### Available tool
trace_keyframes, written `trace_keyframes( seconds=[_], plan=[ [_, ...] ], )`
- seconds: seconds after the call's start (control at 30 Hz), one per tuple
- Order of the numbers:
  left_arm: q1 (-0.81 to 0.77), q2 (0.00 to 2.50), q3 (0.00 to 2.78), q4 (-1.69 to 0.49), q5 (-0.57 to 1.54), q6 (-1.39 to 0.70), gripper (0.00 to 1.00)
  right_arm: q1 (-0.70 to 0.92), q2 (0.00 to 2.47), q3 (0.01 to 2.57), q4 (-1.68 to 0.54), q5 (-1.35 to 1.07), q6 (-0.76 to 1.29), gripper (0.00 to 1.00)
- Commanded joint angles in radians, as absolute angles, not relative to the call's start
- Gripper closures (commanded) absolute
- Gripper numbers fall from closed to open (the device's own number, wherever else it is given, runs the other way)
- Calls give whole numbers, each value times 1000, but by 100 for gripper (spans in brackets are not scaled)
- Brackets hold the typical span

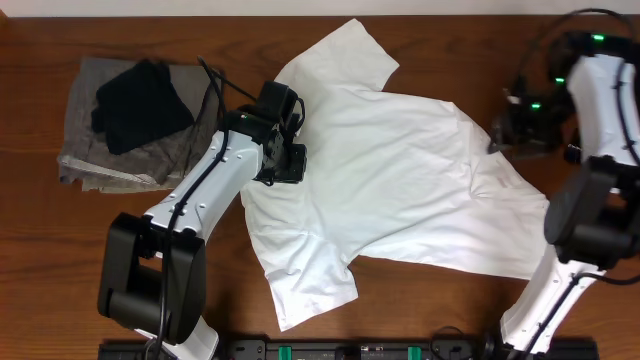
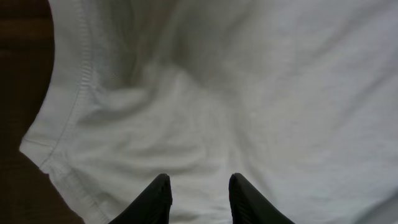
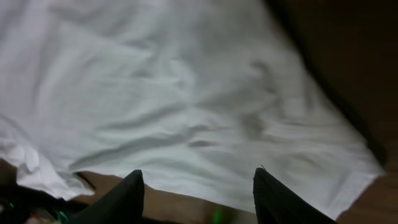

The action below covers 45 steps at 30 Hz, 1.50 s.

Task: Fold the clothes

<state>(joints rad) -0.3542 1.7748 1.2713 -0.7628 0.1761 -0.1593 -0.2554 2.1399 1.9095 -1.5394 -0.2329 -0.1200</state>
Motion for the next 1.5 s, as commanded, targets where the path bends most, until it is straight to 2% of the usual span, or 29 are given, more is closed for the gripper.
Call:
trace_keyframes(
  seconds=[0.0,0.13,0.23,0.57,0.87,1.13,1.47],
  plan=[
    [-355,1784,1277,-769,164,-150,67,-329,2132,1858,-1518,-295,-159,46],
    [-355,1784,1277,-769,164,-150,67,-392,2132,1743,-1414,-345,-226,56],
    [-355,1784,1277,-769,164,-150,67,-411,2132,1652,-1334,-410,-315,59],
    [-355,1784,1277,-778,164,-150,67,-412,2132,1525,-1135,-408,-337,53],
    [-355,1784,1277,-781,164,-150,67,-412,2132,1485,-1087,-407,-315,56],
    [-355,1784,1277,-780,164,-150,67,-429,2132,1518,-1109,-400,-299,50],
    [-355,1784,1277,-781,164,-150,67,-442,2132,1534,-1114,-396,-300,47]
  ],
)
